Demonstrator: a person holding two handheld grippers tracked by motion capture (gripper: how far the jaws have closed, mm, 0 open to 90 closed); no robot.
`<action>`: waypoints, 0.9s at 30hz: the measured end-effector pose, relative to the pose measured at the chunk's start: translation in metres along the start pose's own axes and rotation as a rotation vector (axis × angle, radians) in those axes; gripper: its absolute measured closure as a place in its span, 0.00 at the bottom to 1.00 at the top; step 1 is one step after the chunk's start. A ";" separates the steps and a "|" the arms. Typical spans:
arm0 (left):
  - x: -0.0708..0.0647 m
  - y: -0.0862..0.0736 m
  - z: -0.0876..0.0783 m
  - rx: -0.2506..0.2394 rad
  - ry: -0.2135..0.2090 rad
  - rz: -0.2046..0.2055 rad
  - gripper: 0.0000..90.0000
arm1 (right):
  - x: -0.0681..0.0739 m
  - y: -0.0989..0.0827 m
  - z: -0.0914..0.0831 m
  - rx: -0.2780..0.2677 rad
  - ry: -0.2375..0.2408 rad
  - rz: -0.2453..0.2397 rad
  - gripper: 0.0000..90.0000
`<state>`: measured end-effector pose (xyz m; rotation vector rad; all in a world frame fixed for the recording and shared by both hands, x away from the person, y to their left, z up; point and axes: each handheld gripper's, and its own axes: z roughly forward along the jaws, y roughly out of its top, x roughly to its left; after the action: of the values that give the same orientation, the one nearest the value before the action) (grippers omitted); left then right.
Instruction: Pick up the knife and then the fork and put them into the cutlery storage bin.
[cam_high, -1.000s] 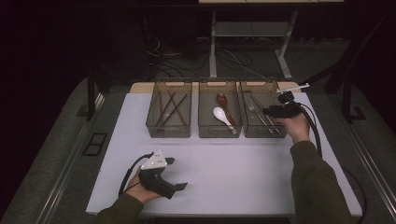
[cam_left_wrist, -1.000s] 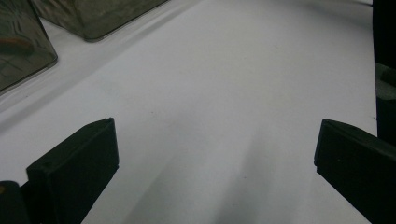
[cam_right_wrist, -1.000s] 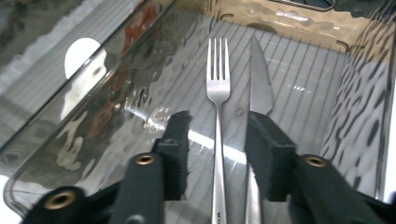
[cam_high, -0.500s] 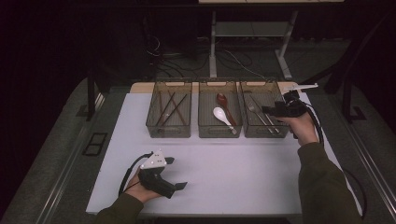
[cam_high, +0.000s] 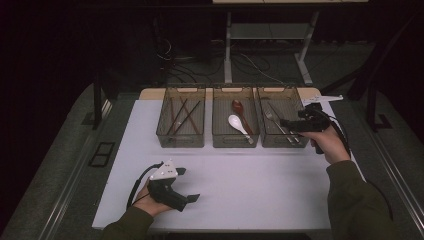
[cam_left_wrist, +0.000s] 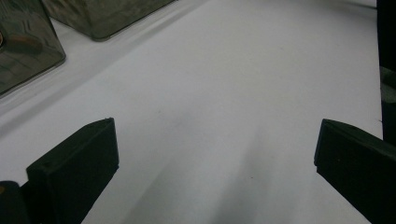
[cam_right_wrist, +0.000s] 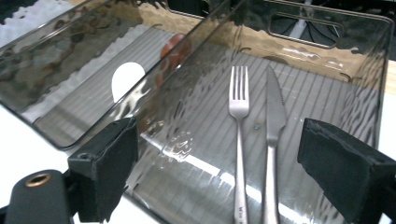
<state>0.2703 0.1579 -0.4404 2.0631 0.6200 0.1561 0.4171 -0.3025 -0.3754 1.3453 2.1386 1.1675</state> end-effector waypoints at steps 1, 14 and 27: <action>0.000 0.000 0.000 0.000 0.000 -0.001 0.00 | 0.001 -0.001 -0.001 -0.006 0.004 -0.004 0.14; 0.000 0.000 -0.002 0.005 0.002 0.007 0.00 | 0.022 -0.019 -0.022 -0.055 0.037 -0.042 0.14; 0.000 -0.001 -0.002 0.005 0.001 0.006 0.00 | 0.040 -0.048 -0.040 -0.080 0.080 -0.087 0.14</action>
<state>0.2694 0.1602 -0.4395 2.0695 0.6160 0.1594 0.3432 -0.2958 -0.3847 1.1778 2.1580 1.2767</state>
